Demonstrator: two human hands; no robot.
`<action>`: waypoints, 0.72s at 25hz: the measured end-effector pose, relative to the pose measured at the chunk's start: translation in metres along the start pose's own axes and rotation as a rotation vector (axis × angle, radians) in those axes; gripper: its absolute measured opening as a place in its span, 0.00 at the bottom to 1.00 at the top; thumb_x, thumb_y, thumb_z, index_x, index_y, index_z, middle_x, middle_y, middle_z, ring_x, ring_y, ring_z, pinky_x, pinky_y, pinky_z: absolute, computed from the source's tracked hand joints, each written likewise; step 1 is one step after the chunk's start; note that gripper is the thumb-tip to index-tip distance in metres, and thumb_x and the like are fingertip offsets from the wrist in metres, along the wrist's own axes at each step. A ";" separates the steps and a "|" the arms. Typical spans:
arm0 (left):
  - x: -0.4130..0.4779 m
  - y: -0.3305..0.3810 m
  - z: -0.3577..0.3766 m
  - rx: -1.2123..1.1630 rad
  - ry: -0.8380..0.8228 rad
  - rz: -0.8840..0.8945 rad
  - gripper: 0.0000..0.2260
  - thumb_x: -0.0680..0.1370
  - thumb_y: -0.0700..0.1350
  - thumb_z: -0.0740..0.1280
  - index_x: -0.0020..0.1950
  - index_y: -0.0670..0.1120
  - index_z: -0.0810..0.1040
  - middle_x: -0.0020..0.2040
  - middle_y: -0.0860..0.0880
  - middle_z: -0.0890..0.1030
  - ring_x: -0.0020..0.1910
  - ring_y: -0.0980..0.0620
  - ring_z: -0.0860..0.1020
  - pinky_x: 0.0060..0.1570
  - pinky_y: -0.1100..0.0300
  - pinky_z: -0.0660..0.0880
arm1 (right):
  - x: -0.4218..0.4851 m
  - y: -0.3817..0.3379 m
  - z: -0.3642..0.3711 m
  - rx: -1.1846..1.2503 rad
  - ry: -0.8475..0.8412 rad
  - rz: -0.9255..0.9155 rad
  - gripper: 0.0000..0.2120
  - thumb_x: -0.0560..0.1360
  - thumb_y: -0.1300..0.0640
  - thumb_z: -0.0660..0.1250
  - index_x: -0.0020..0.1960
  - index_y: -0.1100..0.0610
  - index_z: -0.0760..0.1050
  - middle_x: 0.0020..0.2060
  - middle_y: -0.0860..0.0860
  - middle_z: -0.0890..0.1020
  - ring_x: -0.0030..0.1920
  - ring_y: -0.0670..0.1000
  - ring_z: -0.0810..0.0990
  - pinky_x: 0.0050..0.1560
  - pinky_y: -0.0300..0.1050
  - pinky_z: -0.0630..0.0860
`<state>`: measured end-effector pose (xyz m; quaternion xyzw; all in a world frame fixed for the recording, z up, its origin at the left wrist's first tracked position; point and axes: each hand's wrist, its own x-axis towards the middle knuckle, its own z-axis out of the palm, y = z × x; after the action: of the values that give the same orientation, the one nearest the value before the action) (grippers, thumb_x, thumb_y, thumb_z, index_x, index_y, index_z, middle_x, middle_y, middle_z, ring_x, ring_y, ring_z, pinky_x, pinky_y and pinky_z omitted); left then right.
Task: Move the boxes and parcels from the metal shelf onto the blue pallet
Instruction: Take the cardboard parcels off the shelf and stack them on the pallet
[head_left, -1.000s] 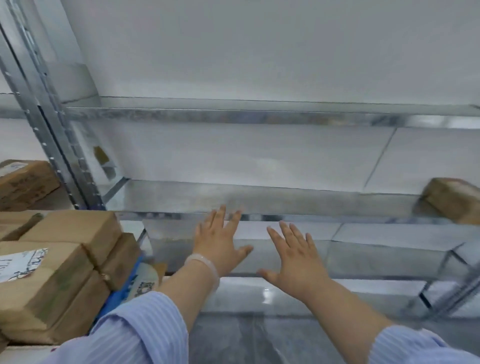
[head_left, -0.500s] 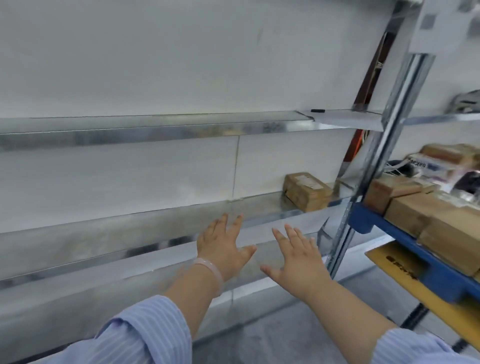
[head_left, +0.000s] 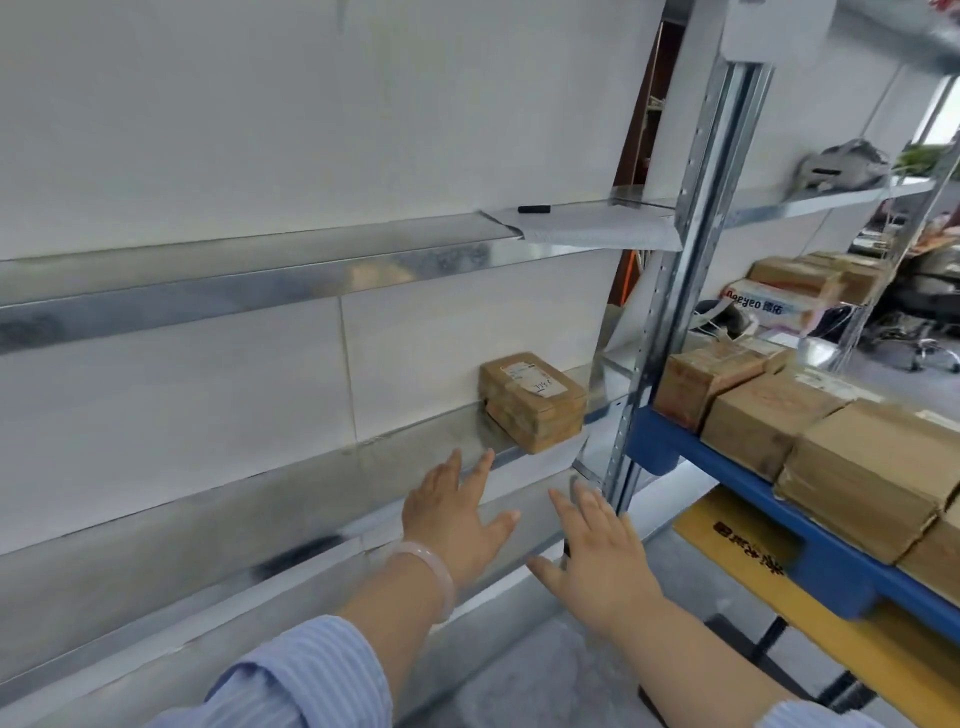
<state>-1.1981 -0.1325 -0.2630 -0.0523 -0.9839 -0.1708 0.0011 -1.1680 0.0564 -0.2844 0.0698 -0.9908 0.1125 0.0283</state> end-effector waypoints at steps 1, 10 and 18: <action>0.018 0.000 0.002 0.002 0.000 0.005 0.35 0.74 0.70 0.53 0.76 0.63 0.42 0.80 0.51 0.45 0.77 0.47 0.47 0.74 0.47 0.51 | 0.016 0.005 -0.003 -0.002 0.005 0.019 0.40 0.74 0.31 0.53 0.78 0.44 0.40 0.78 0.49 0.42 0.77 0.50 0.40 0.75 0.54 0.39; 0.179 0.002 0.012 -0.035 -0.006 0.107 0.37 0.74 0.70 0.55 0.77 0.61 0.43 0.79 0.47 0.48 0.77 0.45 0.50 0.73 0.44 0.53 | 0.162 0.034 -0.010 -0.005 0.024 0.107 0.38 0.75 0.31 0.52 0.78 0.44 0.42 0.78 0.49 0.44 0.77 0.51 0.41 0.73 0.53 0.38; 0.253 0.002 0.070 -0.168 -0.173 -0.059 0.40 0.69 0.74 0.52 0.76 0.63 0.43 0.79 0.49 0.48 0.76 0.43 0.51 0.73 0.45 0.55 | 0.273 0.091 0.018 0.083 -0.106 0.070 0.34 0.77 0.34 0.50 0.77 0.42 0.40 0.78 0.48 0.43 0.77 0.51 0.40 0.74 0.52 0.39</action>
<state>-1.4488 -0.0813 -0.3229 -0.0380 -0.9637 -0.2474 -0.0932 -1.4514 0.1043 -0.3020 0.0419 -0.9872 0.1507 -0.0309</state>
